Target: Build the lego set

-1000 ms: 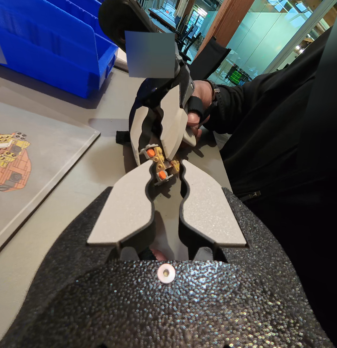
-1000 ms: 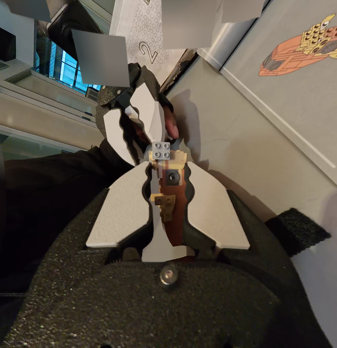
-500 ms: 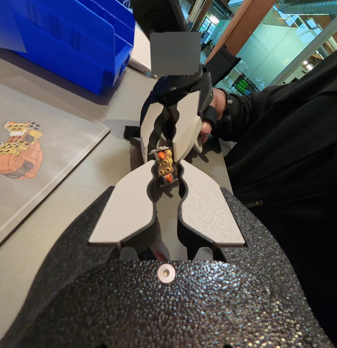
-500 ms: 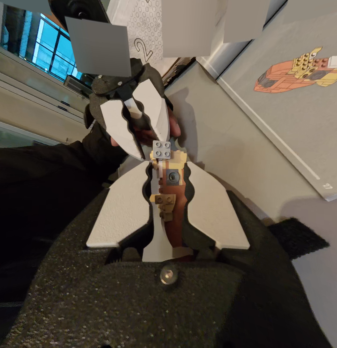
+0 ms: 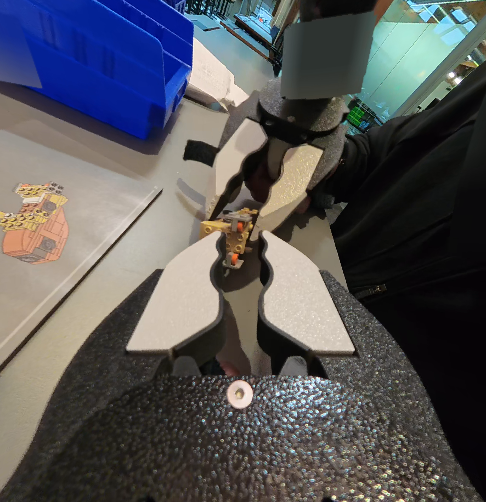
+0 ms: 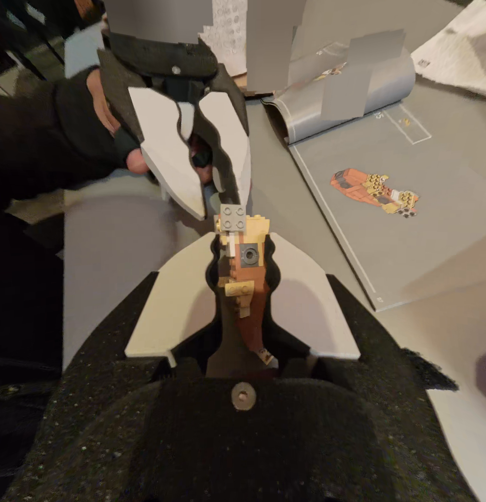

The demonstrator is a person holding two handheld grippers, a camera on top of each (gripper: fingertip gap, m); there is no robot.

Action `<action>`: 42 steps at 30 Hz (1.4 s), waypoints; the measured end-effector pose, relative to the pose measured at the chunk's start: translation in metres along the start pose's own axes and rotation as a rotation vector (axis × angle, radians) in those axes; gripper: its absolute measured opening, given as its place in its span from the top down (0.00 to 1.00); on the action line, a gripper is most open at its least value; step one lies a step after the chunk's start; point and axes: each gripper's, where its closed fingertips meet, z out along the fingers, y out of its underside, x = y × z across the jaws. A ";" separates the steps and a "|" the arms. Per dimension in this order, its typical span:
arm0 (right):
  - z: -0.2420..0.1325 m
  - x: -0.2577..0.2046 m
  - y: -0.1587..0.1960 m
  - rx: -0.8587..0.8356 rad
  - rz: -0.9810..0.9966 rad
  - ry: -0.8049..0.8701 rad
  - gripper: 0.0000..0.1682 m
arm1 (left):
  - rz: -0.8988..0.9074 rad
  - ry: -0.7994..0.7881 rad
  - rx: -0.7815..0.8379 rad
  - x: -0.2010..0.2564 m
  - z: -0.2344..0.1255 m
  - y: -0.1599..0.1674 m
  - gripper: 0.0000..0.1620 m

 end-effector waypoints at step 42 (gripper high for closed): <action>0.001 0.007 -0.003 0.057 -0.020 0.003 0.97 | 0.026 -0.100 -0.082 -0.014 0.008 0.009 0.77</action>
